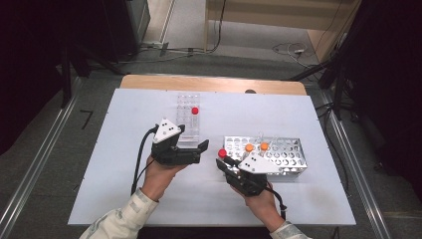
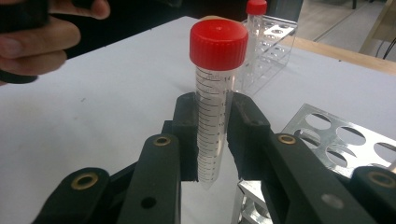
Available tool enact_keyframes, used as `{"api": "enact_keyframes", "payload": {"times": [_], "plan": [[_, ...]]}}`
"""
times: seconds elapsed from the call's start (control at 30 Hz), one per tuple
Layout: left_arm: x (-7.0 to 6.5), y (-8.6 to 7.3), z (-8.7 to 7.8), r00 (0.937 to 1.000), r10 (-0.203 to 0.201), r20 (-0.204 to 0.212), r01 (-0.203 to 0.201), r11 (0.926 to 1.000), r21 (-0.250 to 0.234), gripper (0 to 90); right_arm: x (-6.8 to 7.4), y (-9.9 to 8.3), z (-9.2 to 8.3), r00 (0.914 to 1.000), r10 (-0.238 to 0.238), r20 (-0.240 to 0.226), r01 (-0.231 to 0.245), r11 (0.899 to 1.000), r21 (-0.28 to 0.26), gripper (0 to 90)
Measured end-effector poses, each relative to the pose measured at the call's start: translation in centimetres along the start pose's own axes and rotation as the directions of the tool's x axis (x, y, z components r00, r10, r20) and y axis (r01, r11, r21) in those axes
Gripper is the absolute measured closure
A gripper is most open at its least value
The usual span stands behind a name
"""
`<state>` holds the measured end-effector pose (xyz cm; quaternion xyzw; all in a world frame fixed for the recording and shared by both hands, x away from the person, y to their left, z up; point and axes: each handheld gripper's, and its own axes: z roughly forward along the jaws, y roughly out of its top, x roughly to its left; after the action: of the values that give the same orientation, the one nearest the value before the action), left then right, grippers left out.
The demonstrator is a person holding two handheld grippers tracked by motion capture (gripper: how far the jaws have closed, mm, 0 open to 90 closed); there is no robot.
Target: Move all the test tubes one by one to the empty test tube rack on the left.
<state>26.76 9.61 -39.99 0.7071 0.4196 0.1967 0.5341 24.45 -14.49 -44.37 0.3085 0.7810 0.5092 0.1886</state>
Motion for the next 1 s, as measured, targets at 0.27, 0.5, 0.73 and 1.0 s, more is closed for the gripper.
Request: {"api": "enact_keyframes", "payload": {"times": [0.27,0.5,0.73,1.0], "plan": [[-2.2,0.2,-0.3,0.9939,0.058,0.093,-0.057,0.9983,-0.009,15.6,-0.1,0.1,1.1,1.0000,0.007,0.000,-0.007,1.000,0.007,71.3],[-2.9,-0.4,0.3,0.9831,0.101,0.152,-0.104,0.9945,0.012,30.1,0.3,0.3,1.5,1.0000,-0.002,-0.009,0.002,1.000,0.007,71.3],[-3.0,-1.0,0.9,0.9783,0.133,0.159,-0.142,0.9888,0.047,44.8,0.5,0.4,1.6,0.9999,-0.006,-0.013,0.006,1.000,0.006,71.3],[-3.2,-1.2,1.0,0.9731,0.151,0.174,-0.163,0.9852,0.054,59.1,0.6,0.4,1.7,0.9998,-0.009,-0.015,0.009,1.000,0.010,71.3]]}}
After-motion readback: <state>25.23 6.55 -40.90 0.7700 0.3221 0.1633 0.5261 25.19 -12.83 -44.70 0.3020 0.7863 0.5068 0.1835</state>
